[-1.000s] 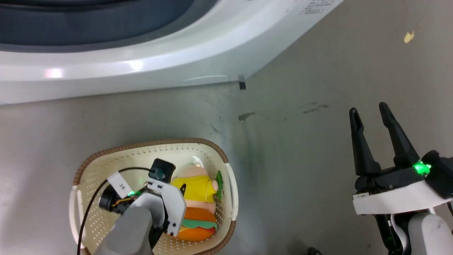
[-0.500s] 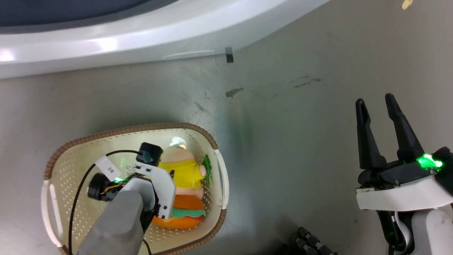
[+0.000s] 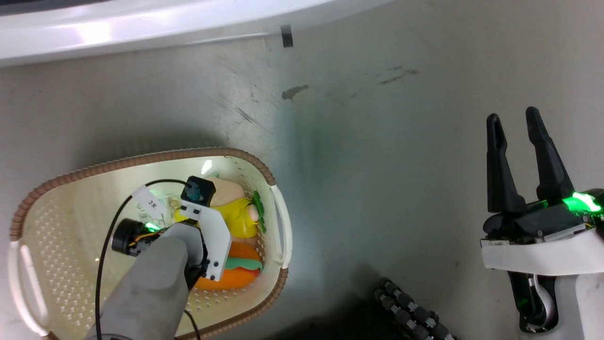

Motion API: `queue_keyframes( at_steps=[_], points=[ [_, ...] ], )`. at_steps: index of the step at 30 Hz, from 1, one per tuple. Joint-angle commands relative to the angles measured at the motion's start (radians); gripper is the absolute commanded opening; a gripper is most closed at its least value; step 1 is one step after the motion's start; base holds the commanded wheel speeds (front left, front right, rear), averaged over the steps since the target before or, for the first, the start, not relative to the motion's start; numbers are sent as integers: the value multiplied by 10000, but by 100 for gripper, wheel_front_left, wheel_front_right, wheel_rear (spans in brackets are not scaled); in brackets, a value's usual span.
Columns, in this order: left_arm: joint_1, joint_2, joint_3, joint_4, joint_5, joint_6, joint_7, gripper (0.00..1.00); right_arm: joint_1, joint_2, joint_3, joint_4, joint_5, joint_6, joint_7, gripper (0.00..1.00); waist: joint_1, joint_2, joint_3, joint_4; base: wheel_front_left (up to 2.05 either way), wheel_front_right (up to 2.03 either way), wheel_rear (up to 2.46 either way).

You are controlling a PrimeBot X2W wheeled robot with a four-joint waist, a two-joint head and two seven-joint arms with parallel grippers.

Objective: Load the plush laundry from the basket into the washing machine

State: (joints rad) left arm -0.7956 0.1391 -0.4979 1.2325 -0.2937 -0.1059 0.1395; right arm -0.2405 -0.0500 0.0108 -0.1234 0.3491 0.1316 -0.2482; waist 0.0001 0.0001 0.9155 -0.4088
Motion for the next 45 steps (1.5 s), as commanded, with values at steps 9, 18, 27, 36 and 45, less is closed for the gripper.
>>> queue_keyframes(
  at_steps=[9, 18, 27, 36, 45],
  points=[
    [21, 347, -81, 555, -399, 47, -395, 0, -552, -2, 153, 188, 250, -9, -136, 100, -1, -1, -463, -474, 0, 0, 0],
    [1551, -130, -18, 556, -890, -114, -1796, 0, -3, -2, -335, 740, -857, -9, -136, 100, -1, -1, -3630, 284, 0, 0, 0],
    [2846, -547, -123, 220, -1205, -208, -3568, 0, 957, -2, -682, 931, -1611, -9, -136, 100, -1, -1, -6108, 1202, 0, 0, 0],
    [4161, -584, 443, -2371, -1350, 180, -4006, 0, 1804, -2, -889, 867, -1887, -9, -136, 100, -1, -1, -7464, 1943, 0, 0, 0],
    [5449, -257, 2019, -7549, -612, 1059, -4011, 0, 1989, -2, -916, 673, -1828, -9, -136, 100, -1, -1, -7446, 2122, 0, 0, 0]
  ],
)
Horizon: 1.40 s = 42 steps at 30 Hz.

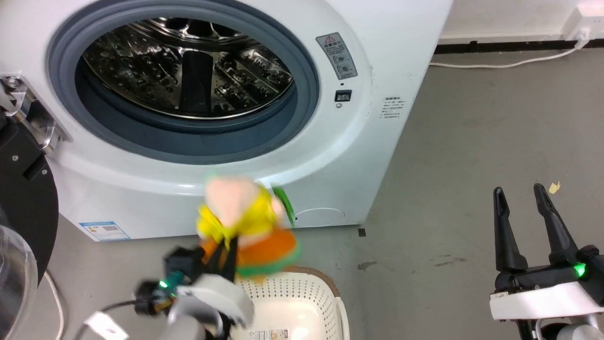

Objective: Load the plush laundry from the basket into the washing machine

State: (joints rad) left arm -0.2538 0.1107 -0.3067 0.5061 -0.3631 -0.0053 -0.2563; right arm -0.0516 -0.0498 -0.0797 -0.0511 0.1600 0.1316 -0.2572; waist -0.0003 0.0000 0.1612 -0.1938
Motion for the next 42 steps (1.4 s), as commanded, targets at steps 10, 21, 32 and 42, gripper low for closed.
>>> queue_keyframes(
  at_steps=[10, 21, 32, 42],
  points=[
    [-1154, 468, 1865, -3587, 398, 232, -18, 0, -438, -4, 163, -253, 414, -9, -45, 100, 3, 0, 1695, -673, 0, 0, 0],
    [-5270, 2279, 2557, -2883, 637, 160, 2010, 0, -1145, -4, 434, -329, 1081, -9, -45, 100, 3, 0, 3873, -1628, 0, 0, 0],
    [-9437, 3976, 1607, 231, 1974, -387, 4376, 0, -1589, -4, 752, -243, 1826, -9, -46, 100, 3, 0, 5368, -2415, 0, 0, 0],
    [-11160, 4157, 872, 2646, 2656, -495, 4505, 0, -1795, -4, 955, -147, 2062, -9, -46, 100, 3, 0, 5644, -2527, 0, 0, 0]
  ],
)
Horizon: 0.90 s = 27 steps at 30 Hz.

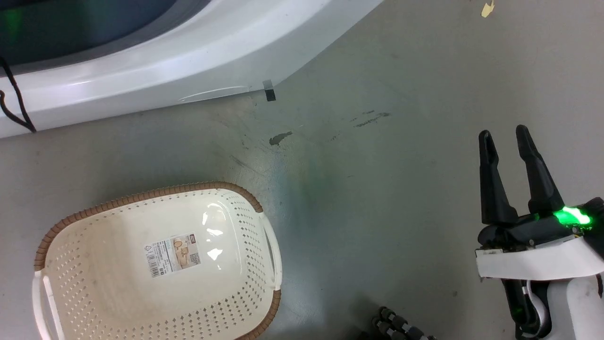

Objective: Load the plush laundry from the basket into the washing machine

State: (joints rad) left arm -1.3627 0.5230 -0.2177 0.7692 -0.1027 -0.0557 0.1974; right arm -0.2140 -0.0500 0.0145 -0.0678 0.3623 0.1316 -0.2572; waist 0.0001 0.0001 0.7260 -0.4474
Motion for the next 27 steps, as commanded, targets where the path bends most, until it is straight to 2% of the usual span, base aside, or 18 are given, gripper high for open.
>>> queue_keyframes(
  at_steps=[1, 2, 3, 4, 5, 11, 18, 22, 24, 27],
  points=[
    [-139, 12, -76, 214, 77, -6, -44, 0, -181, -2, 7, 14, 30, -9, -46, 100, -1, -1, -10, 31, 0, 0, 0],
    [-185, -17, -135, 409, 87, -38, -45, 0, -193, -2, 4, 11, 11, -9, -46, 100, -1, -1, -28, 54, 0, 0, 0],
    [-214, -58, -173, 584, 73, -64, -82, 15, -205, -2, 1, 9, -16, -9, -46, 100, -1, -1, -66, 85, 0, 0, 0],
    [-223, -100, -201, 731, 57, -79, -153, 83, -211, -2, -10, 11, -44, -9, -46, 100, -1, -1, -118, 123, 0, 0, 0],
    [-215, -145, -242, 868, 42, -109, -232, 100, -220, -2, -23, 10, -78, -9, -46, 100, -1, -1, -180, 165, 0, 0, 0],
    [269, -491, -441, 1366, -156, -291, -1224, 100, -190, -2, -223, -1, -412, -9, -46, 100, -1, -1, -962, 513, 0, 0, 0],
    [2057, -1055, -728, 1510, -535, -519, -3082, 100, 135, -2, -689, 21, -1111, -9, -46, 100, -1, -1, -2781, 1209, 0, 0, 0],
    [3458, -1621, -861, 1074, -817, -557, -4107, 100, 457, -2, -838, 10, -1607, -9, -46, 100, -1, -1, -3980, 1789, 0, 0, 0],
    [4289, -1871, -1151, 659, -745, -575, -4339, 100, 653, -2, -842, 31, -1851, -9, -46, 100, -1, -1, -4539, 2092, 0, 0, 0],
    [5538, -2290, -1037, -198, -1125, -479, -4515, 100, 902, -2, -836, 61, -2151, -9, -46, 100, -1, -1, -5261, 2523, 0, 0, 0]
  ],
)
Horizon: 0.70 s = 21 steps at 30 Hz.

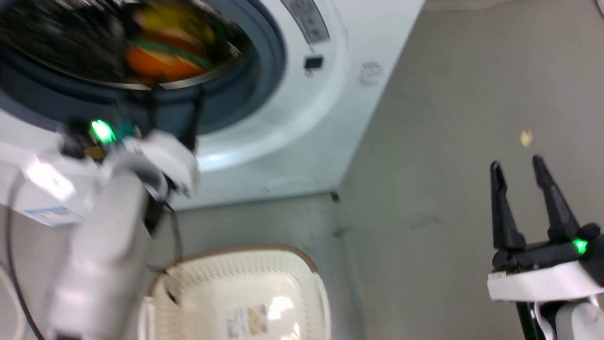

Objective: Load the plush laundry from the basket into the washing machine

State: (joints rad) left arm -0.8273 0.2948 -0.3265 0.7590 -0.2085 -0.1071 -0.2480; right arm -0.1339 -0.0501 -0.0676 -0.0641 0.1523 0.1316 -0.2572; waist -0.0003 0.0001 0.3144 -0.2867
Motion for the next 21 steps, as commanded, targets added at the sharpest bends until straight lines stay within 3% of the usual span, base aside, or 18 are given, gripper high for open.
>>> queue_keyframes(
  at_steps=[1, 11, 17, 21],
  points=[
    [617, -145, 151, -488, -208, 155, -91, 100, 197, -1, -33, 34, -125, -9, -46, 100, 3, -1, -1350, 1063, 0, 0, 0],
    [5554, -781, 780, -5577, -88, 1679, -135, 100, 1295, -1, 154, 430, -566, -9, -46, 100, 3, -1, -2925, 2193, 0, 0, 0],
    [7710, -1130, 1057, -6902, 72, 2323, -136, 100, 1779, -1, 178, 505, -522, -9, -46, 100, 3, -1, -3314, 2475, 0, 0, 0],
    [8399, -1292, 975, -7120, 212, 2311, -136, 100, 2023, -1, 151, 618, -414, -9, -46, 100, 3, -1, -3418, 2625, 0, 0, 0]
  ],
)
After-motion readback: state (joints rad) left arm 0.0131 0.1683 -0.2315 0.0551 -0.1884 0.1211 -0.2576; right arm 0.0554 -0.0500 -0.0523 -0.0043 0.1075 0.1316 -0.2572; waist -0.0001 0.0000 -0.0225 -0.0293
